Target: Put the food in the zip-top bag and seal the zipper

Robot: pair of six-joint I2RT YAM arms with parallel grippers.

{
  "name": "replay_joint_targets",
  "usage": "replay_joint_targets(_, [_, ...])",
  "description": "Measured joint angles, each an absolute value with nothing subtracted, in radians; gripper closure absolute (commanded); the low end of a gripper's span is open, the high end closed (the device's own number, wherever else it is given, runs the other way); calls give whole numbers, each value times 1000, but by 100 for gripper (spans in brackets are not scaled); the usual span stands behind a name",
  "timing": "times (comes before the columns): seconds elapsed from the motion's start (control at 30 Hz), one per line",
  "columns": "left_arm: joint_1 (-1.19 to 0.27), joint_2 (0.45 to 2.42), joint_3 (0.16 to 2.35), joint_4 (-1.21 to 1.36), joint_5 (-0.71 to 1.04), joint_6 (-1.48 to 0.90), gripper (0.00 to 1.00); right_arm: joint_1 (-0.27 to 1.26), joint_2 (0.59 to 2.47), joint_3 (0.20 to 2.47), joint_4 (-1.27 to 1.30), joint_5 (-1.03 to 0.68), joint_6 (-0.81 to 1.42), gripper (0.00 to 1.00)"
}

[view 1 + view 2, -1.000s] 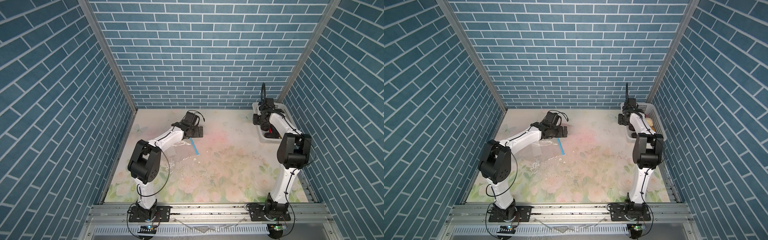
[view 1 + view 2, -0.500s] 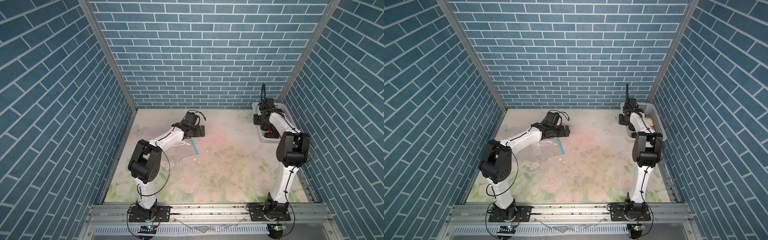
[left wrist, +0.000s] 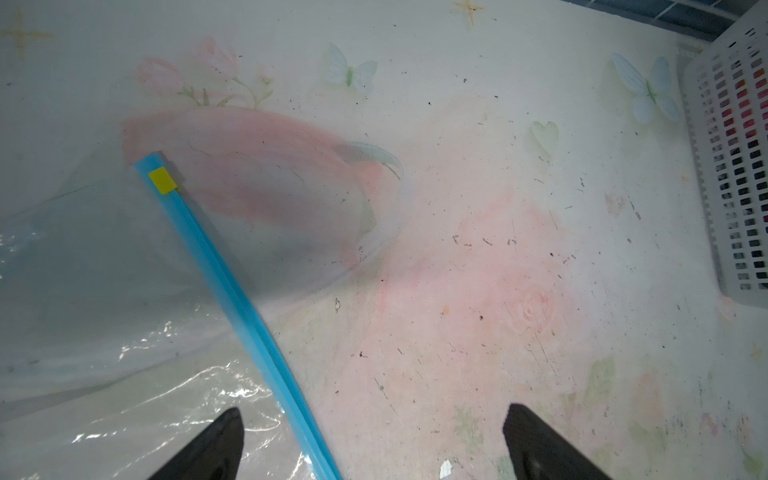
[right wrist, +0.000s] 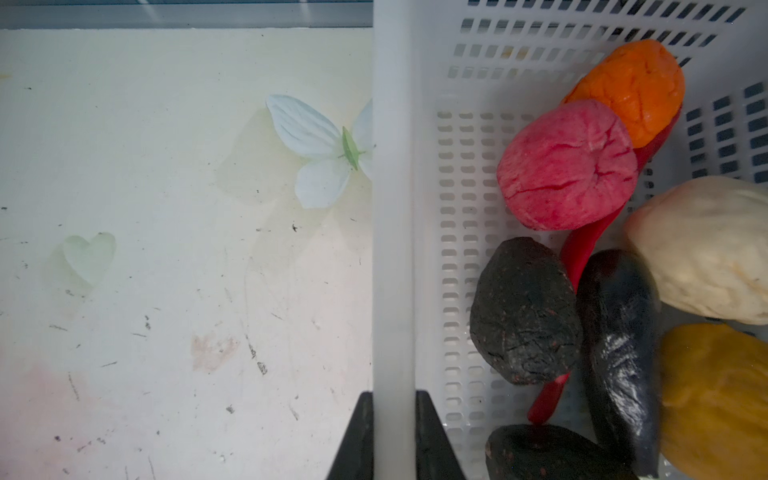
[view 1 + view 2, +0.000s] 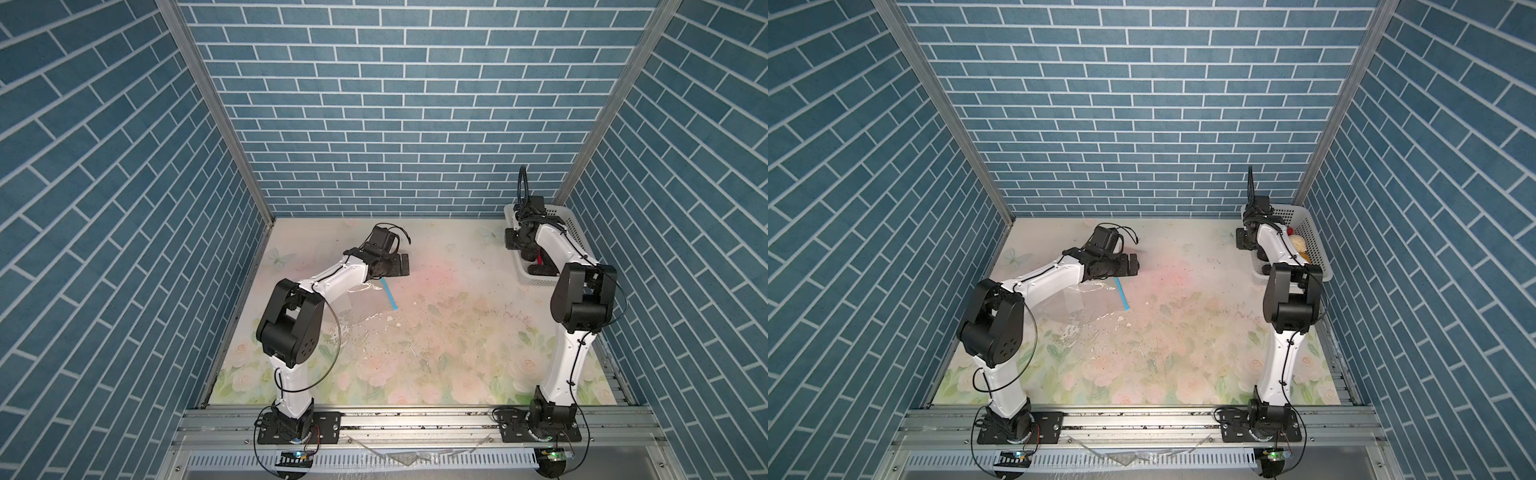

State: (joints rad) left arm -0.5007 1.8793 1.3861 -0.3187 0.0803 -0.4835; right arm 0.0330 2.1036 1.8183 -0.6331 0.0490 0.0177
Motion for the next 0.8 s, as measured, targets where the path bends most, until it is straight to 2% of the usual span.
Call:
replay_joint_targets(0.27, [-501, 1868, 1348, -314, 80, -495, 1, 76, 2067, 1774, -638, 29, 27, 91])
replay_joint_targets(0.8, [-503, 1784, 1243, -255, 76, -513, 1, 268, 2017, 1706, -635, 29, 140, 97])
